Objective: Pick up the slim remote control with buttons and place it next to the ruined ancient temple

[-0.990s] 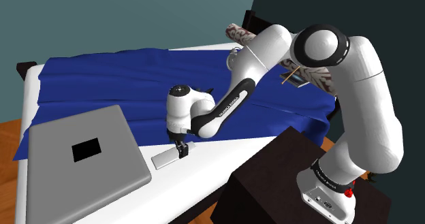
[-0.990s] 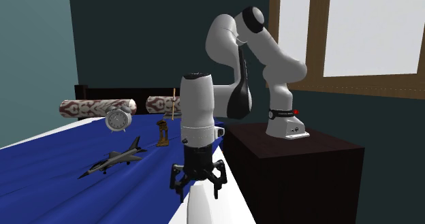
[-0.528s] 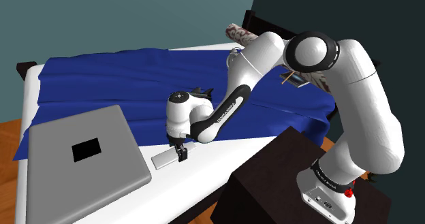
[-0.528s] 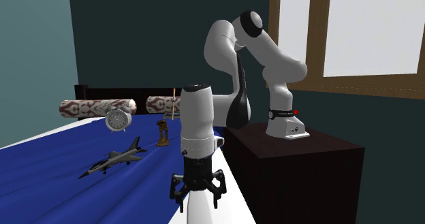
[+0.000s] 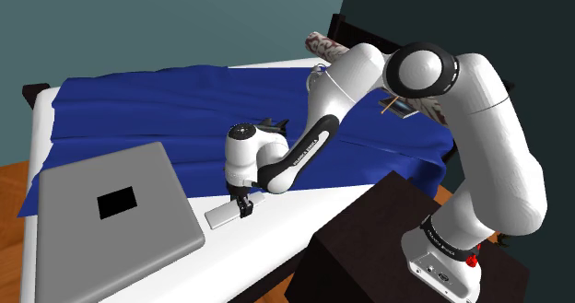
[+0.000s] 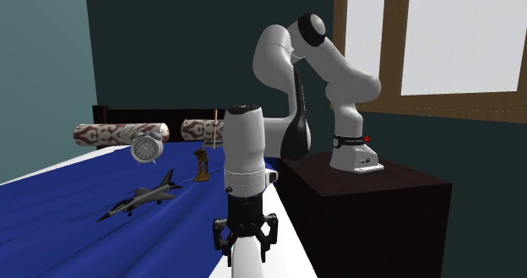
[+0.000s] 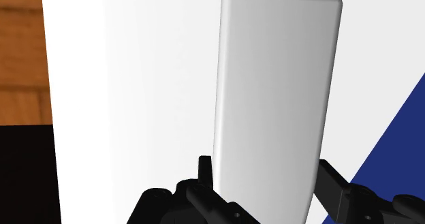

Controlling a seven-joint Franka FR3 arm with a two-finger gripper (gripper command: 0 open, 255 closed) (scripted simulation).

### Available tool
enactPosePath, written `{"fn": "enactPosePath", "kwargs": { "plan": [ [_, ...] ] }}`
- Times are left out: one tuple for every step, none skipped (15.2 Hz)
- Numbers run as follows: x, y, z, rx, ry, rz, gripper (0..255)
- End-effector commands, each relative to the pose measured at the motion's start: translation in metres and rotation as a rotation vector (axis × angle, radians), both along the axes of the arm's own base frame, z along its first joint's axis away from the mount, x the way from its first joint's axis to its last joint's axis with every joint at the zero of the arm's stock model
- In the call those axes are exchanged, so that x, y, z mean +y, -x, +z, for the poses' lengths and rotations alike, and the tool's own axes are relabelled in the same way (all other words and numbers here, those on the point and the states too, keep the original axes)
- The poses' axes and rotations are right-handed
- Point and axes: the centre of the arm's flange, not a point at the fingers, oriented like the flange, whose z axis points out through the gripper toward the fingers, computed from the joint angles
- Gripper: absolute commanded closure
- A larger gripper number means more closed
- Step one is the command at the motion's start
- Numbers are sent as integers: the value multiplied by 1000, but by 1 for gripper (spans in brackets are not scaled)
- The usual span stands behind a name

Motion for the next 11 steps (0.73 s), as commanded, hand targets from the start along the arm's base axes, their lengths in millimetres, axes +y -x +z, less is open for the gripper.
{"fn": "enactPosePath", "kwargs": {
  "plan": [
    [0,0,0,0,0,0,255],
    [0,0,0,0,0,0,255],
    [0,0,0,0,0,0,255],
    [0,0,0,0,0,0,255],
    [0,0,0,0,0,0,255],
    [0,0,0,0,0,0,255],
    [0,0,0,0,0,0,255],
    [0,0,5,0,0,0,255],
    [0,0,10,0,0,0,255],
    [0,0,16,0,0,0,255],
    [0,0,21,0,0,0,255]
  ]
}}
